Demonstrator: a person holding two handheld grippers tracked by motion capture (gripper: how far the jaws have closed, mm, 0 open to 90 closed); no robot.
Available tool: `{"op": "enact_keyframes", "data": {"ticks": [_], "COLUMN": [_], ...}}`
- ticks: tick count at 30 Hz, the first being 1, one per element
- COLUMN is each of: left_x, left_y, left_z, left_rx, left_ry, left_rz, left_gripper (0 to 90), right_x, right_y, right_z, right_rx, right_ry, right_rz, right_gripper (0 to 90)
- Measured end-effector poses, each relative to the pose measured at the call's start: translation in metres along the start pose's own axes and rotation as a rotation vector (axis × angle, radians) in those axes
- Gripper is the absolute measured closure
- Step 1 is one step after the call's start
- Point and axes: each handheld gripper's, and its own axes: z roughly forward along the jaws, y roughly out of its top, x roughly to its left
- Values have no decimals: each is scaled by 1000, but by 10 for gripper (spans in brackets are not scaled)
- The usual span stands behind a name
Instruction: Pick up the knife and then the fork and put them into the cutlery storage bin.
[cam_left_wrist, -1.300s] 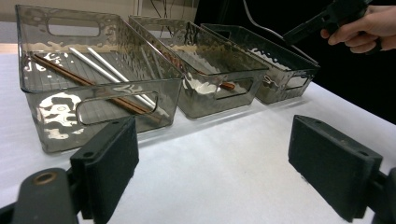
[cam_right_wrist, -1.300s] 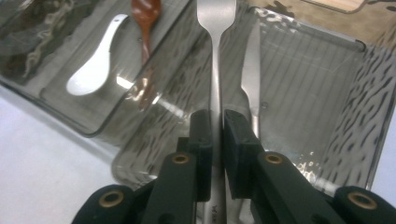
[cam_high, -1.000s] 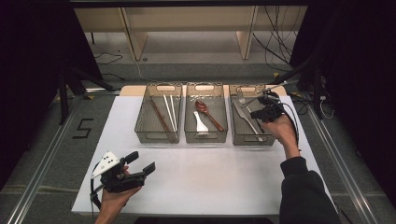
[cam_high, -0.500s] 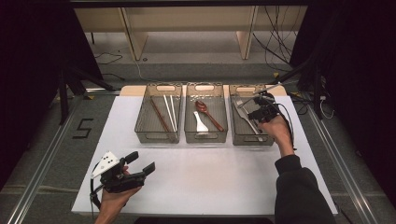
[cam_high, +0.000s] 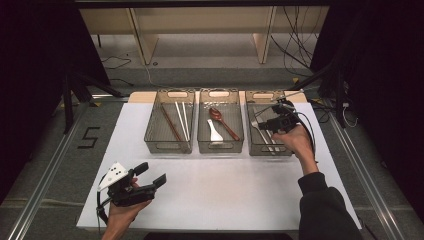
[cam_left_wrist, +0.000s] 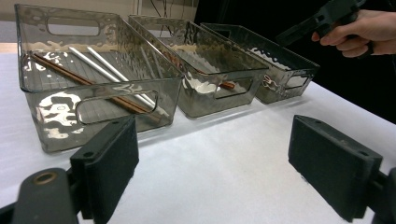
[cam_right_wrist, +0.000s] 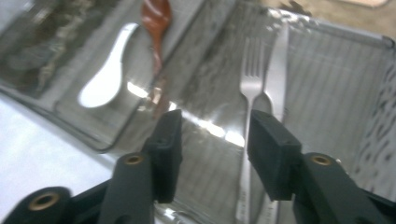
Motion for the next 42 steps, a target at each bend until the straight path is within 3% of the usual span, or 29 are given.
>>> {"op": "enact_keyframes", "data": {"ticks": [5,10,18,20,22,29,42], "left_x": [0,0,-1,-1,-1,0,0], "left_y": [0,0,-1,-1,-1,-1,-2], "left_z": [0,0,2,2,2,3,4], "left_rx": [5,9,15,15,18,25,37], "left_ry": [-2,-5,-12,-12,-13,-15,-20], "left_rz": [4,4,3,4,4,5,-5], "left_gripper": [156,156,156,156,156,156,156], "right_x": [6,13,33,38,43,53,69], "right_y": [-6,-13,-30,-34,-38,-51,-80], "right_z": [-5,-9,-20,-23,-24,-26,-29], "right_rx": [-38,-81,-158,-180,-185,-198,-235], "right_ry": [44,54,110,99,86,116,166], "right_rz": [4,-3,-12,-34,-61,-78,-78], "right_gripper": [476,382,335,330,323,294,259]}}
